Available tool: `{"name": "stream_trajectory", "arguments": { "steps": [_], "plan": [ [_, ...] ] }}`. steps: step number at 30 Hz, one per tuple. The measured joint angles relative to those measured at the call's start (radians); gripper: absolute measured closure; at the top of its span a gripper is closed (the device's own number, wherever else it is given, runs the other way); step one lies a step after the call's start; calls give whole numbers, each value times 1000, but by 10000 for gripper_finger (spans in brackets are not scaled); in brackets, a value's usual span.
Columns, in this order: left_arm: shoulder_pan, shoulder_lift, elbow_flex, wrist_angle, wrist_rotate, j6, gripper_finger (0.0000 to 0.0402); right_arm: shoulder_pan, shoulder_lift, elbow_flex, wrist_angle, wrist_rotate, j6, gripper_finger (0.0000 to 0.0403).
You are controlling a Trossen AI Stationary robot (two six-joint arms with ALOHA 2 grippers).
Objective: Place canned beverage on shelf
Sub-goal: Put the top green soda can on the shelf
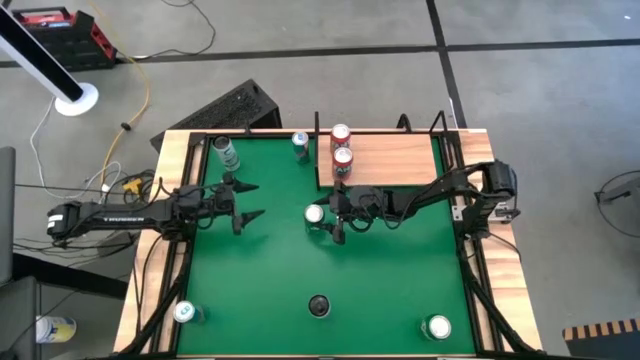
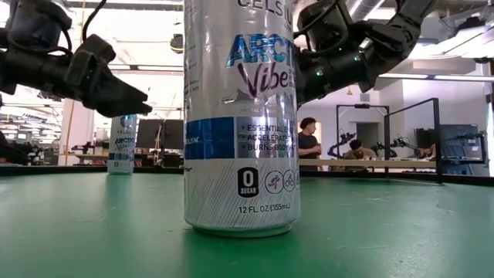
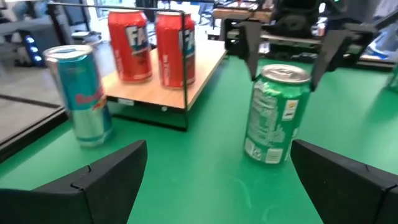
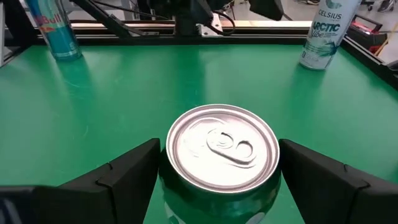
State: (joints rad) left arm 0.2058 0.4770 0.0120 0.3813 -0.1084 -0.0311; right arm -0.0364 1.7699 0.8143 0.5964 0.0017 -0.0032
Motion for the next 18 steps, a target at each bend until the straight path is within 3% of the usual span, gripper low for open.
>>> {"name": "stream_trajectory", "arguments": {
  "steps": [18],
  "plan": [
    [0,0,0,-93,-37,0,20,8,-177,-6,-189,-2,26,124]
  ]
}}
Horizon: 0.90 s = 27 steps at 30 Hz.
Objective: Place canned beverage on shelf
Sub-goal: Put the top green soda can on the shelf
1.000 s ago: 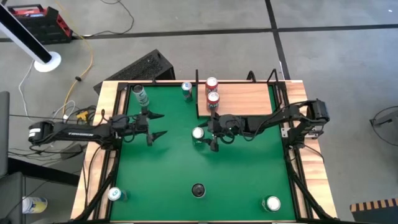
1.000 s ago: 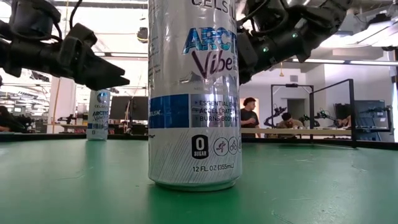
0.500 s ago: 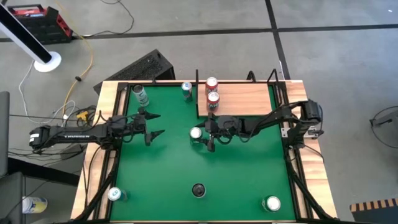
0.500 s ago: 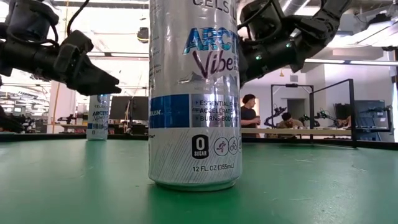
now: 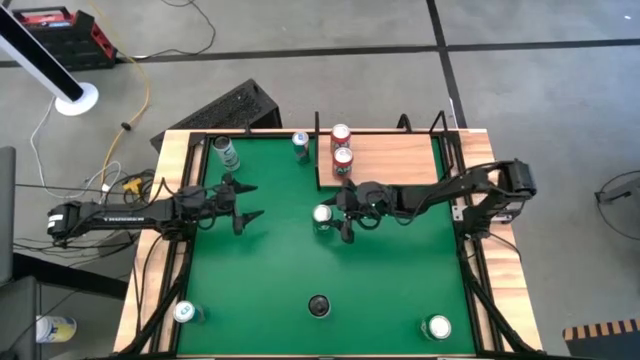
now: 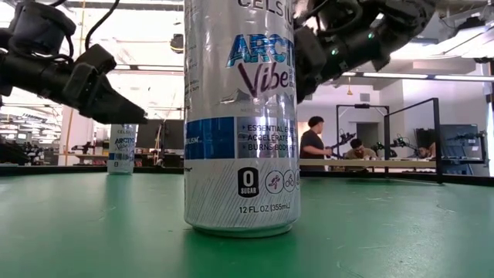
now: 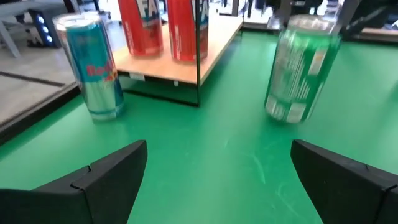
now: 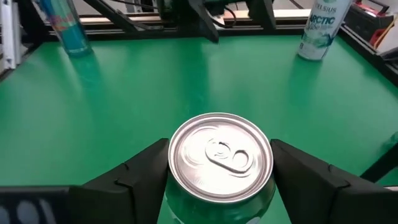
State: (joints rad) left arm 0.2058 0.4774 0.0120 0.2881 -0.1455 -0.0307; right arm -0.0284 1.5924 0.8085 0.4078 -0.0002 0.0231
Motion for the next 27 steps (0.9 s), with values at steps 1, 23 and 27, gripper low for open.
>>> {"name": "stream_trajectory", "arguments": {
  "steps": [1,23,27],
  "plan": [
    [0,0,0,-13,0,0,20,2,-16,0,-17,0,-1,125],
    [0,-2,4,-137,34,-36,20,-52,-536,-209,-317,104,63,127],
    [1,-32,17,-71,33,-39,20,-105,-668,-240,-377,161,74,127]
  ]
}}
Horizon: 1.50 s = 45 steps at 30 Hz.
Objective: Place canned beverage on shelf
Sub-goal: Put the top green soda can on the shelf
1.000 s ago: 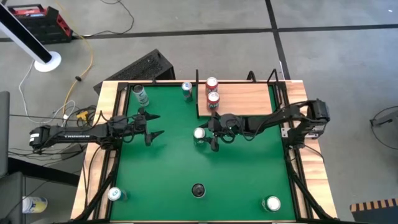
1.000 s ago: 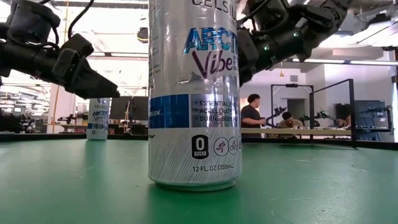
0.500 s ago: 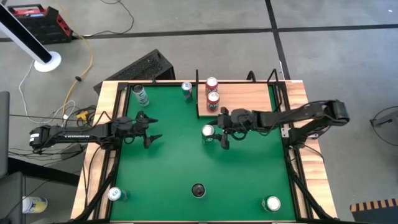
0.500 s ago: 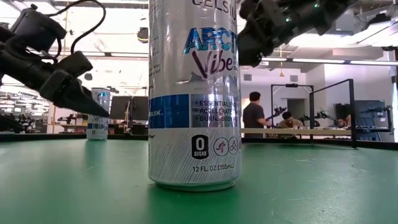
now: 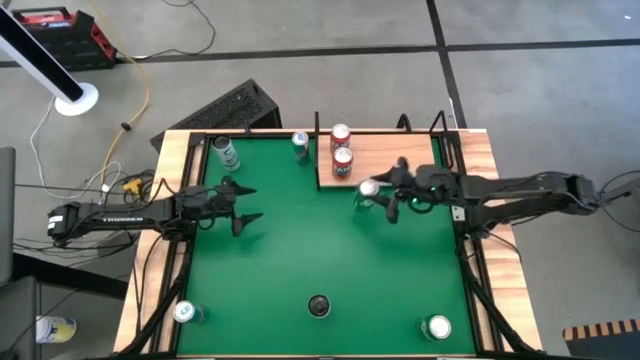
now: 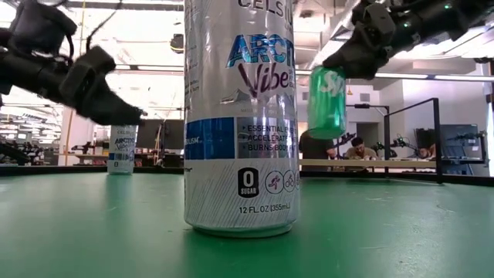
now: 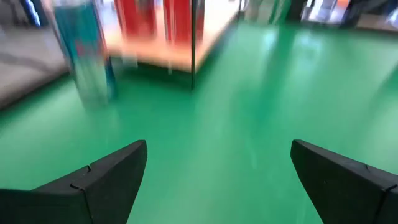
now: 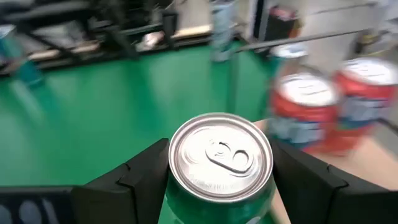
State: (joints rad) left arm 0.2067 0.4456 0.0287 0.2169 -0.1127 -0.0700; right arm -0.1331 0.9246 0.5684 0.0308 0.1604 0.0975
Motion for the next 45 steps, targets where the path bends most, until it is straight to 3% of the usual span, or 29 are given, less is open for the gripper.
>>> {"name": "stream_trajectory", "arguments": {
  "steps": [8,14,20,33,45],
  "plan": [
    [0,-184,1,-24,12,59,20,-193,-88,-7,-66,26,-7,127],
    [0,-334,1,-146,20,83,20,-364,-8,-7,-5,-55,-30,127],
    [0,-376,1,-221,20,71,20,-485,101,41,37,-145,-63,127],
    [0,-374,1,-232,11,20,20,-593,348,209,68,-193,-117,127],
    [0,-374,2,-233,11,31,20,-616,468,233,133,-216,-97,127]
  ]
}}
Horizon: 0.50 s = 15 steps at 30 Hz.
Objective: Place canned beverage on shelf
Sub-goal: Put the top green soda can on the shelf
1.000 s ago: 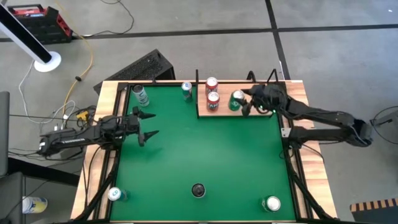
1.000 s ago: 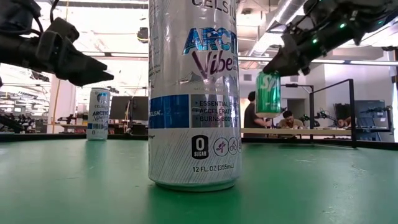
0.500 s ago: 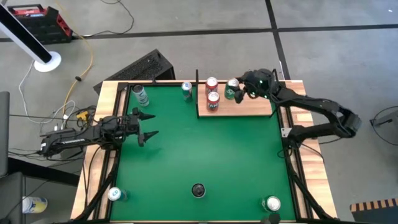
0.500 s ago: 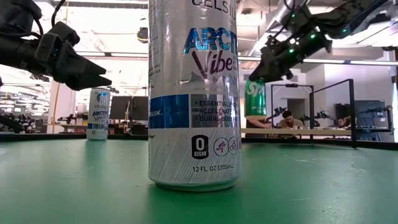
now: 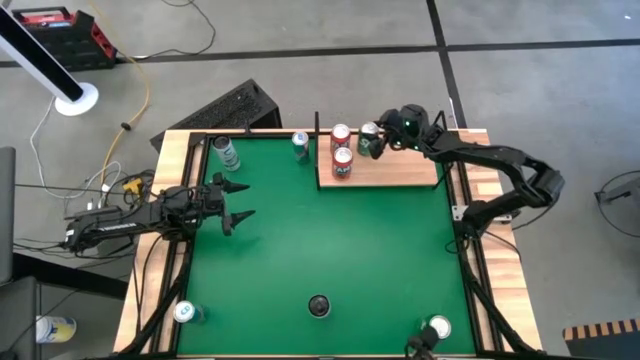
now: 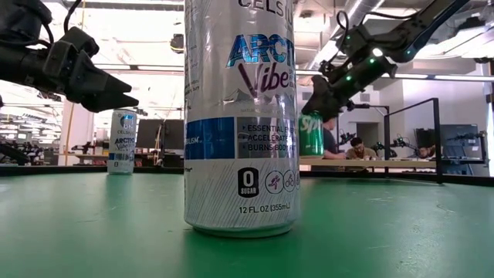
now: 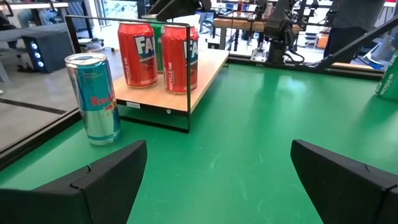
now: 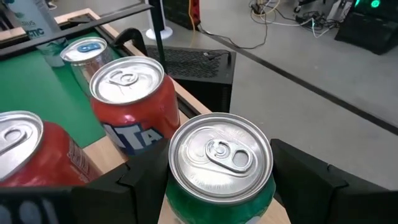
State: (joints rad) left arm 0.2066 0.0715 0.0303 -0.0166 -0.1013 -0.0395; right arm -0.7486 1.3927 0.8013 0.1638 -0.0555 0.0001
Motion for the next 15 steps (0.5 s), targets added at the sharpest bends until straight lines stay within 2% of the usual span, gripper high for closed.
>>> {"name": "stream_trajectory", "arguments": {
  "steps": [8,15],
  "plan": [
    [0,0,0,0,0,0,20,-10,1,0,5,1,0,125],
    [0,0,0,0,0,1,20,-13,1,0,5,1,-10,91]
  ]
}}
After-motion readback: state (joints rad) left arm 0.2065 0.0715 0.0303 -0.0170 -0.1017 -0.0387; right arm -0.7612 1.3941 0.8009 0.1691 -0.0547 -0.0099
